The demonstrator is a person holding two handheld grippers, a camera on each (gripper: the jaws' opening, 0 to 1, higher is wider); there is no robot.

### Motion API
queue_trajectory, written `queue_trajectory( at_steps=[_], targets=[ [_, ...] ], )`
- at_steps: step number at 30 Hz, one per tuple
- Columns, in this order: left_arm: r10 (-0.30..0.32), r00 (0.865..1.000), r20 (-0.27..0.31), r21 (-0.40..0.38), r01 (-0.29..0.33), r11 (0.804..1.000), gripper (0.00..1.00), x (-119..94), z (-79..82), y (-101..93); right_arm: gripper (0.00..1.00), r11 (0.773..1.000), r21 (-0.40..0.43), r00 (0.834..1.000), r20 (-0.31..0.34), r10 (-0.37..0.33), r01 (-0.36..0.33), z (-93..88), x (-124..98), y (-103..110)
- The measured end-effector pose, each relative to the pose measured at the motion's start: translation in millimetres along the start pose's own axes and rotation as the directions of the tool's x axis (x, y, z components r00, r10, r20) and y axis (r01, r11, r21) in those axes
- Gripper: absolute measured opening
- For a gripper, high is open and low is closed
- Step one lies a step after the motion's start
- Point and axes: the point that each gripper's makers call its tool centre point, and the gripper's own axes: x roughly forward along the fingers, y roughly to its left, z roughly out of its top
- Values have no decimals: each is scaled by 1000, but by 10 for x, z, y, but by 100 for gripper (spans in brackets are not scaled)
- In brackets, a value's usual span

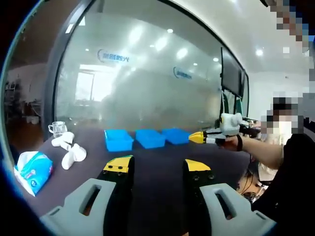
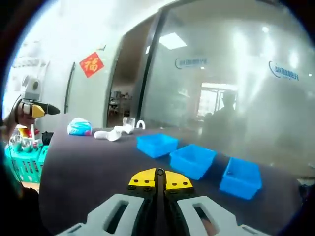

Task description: Sort the screws, nuts, and washers into the corresponding bins

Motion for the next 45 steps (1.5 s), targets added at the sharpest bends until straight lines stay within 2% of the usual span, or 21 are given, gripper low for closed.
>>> queue_trajectory(
  at_steps=[6, 11, 27, 35, 45],
  targets=[
    [0, 1000, -1, -2, 0, 1000, 39, 12, -10, 6, 1, 999, -2, 999, 17, -33, 33, 33, 37, -64],
    [1, 1000, -2, -6, -1, 1000, 39, 9, -27, 13, 1, 997, 13, 997, 38, -73, 73, 114, 165, -196],
    [37, 999, 5, -16, -37, 999, 39, -97, -40, 160, 1, 986, 31, 985, 61, -163, 161, 329, 826, -665],
    [53, 999, 5, -19, -53, 998, 39, -138, -43, 218, 1, 980, 42, 980, 38, -196, 195, 356, 1148, -874],
    [70, 998, 10, -20, -70, 997, 39, -169, -21, 260, 1, 978, 43, 979, -24, -204, 205, 300, 1558, -985]
  ],
)
